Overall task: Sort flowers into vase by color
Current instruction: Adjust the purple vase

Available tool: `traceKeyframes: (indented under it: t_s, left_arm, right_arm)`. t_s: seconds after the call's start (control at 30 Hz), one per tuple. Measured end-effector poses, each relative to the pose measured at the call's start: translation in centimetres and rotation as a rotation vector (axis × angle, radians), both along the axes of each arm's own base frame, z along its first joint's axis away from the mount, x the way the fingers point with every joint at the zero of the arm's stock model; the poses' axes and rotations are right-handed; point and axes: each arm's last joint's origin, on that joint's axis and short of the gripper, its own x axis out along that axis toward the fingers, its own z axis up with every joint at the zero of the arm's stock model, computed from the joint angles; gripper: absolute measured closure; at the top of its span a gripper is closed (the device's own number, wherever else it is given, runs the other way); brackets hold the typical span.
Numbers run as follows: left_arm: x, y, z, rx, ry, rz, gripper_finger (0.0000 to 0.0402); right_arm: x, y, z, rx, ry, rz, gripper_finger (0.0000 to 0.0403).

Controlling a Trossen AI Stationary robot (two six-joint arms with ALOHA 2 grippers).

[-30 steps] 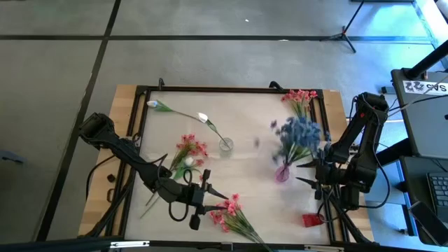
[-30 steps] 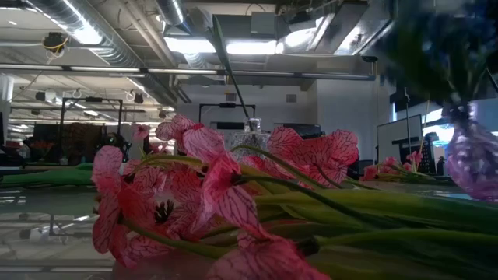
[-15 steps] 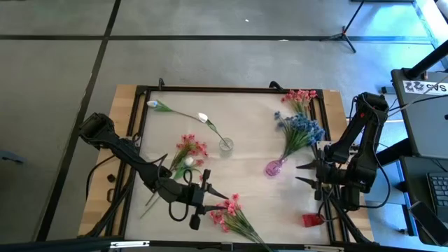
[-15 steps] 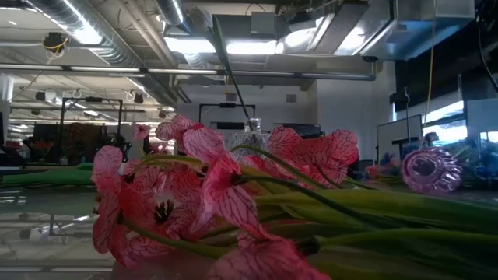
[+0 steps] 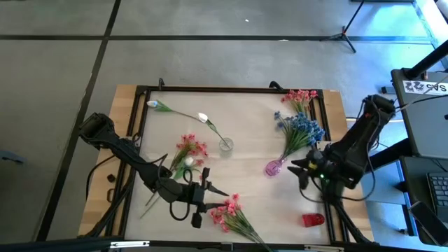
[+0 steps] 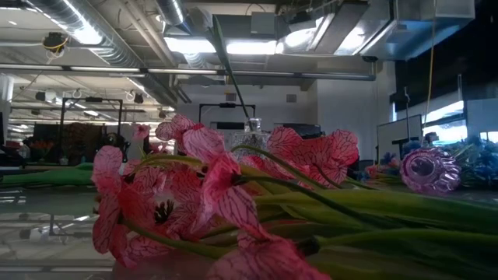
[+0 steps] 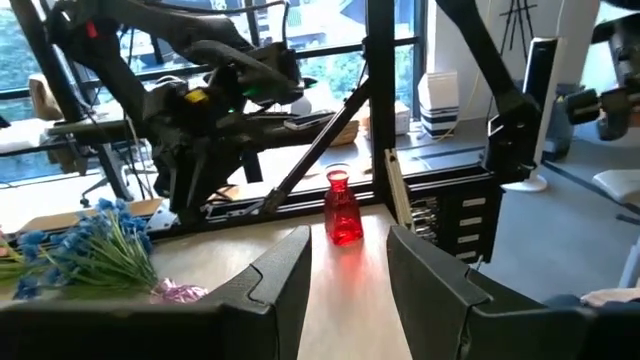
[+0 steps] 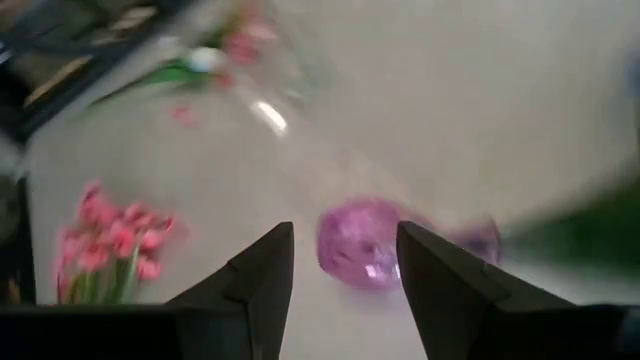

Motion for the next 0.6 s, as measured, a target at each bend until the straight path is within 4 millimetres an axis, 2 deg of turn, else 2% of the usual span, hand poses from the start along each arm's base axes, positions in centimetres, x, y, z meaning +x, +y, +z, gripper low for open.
traceKeyframes:
  t_s: [0.13,0.33,0.47,0.6]
  left_arm:
    - [-0.1,0.1,0.3,0.057,-0.006,-0.002,0.0272]
    - [-0.2,2.1,1.4,0.157,0.005,0.089,0.0272]
    - [0.2,3.6,1.0,0.201,0.07,0.151,0.0272]
    - [0.3,5.1,0.5,0.222,0.141,0.268,0.0272]
  right_arm:
    - [1.2,-0.8,-0.4,0.26,0.088,-0.215,0.0224]
    - [3.5,-2.2,-1.0,0.325,0.064,-0.418,0.0223]
    - [4.6,-3.5,-1.4,0.372,0.129,-0.522,0.0223]
    - [5.9,-4.4,-1.6,0.539,0.183,-0.603,0.0215]
